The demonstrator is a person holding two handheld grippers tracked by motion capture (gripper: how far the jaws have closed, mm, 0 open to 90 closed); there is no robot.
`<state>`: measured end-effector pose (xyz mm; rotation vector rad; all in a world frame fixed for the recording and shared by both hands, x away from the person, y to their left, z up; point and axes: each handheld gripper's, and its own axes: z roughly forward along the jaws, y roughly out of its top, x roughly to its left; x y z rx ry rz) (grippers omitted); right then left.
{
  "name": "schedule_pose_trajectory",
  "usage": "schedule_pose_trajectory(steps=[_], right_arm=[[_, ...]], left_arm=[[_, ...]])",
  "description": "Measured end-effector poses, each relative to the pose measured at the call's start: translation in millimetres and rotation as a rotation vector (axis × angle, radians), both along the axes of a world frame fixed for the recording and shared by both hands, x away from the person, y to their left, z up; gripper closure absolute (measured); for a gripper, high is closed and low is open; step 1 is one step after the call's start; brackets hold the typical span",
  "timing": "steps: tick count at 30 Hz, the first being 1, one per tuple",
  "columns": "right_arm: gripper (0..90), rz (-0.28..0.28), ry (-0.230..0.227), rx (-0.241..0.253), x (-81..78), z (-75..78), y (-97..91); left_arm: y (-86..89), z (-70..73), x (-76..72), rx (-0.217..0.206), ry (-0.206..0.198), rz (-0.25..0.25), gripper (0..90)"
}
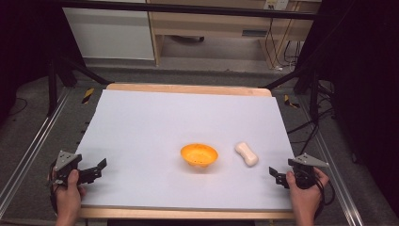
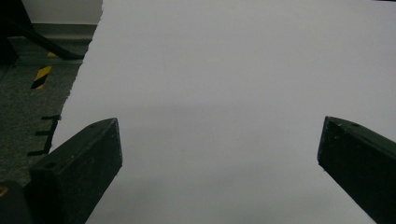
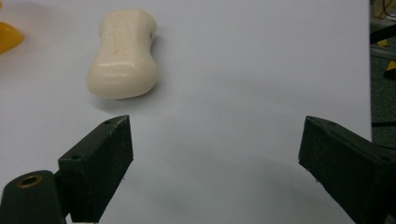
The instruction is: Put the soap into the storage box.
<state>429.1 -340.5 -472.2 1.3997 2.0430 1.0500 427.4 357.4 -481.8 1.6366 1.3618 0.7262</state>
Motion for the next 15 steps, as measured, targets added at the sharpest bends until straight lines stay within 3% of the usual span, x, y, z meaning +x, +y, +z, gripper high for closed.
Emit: schedule_pose_trajectory(steps=[6,9,11,14,15], right_arm=[[10.5,0.032,0.094,-0.098,11.2,7.8,13.6],[10.6,0.05,0.162,-0.125,17.9,11.2,19.4],[10.7,0.055,0.175,-0.134,20.2,11.9,21.0],[11.0,0.07,0.251,-0.156,29.0,15.7,26.1],[11.0,0.07,0.251,-0.156,29.0,15.7,26.1]], left_arm=[[-0.5,-0.1,-0.1,-0.002,-0.001,0.002,0.0],[-0.4,-0.1,0.0,-0.001,0.001,0.001,0.0],[-0.4,-0.1,0.1,-0.001,0.001,0.0,0.0],[-0.3,-0.1,0.1,0.0,0.001,0.0,0.0],[-0.3,-0.1,0.1,0.0,0.001,0.0,0.0]])
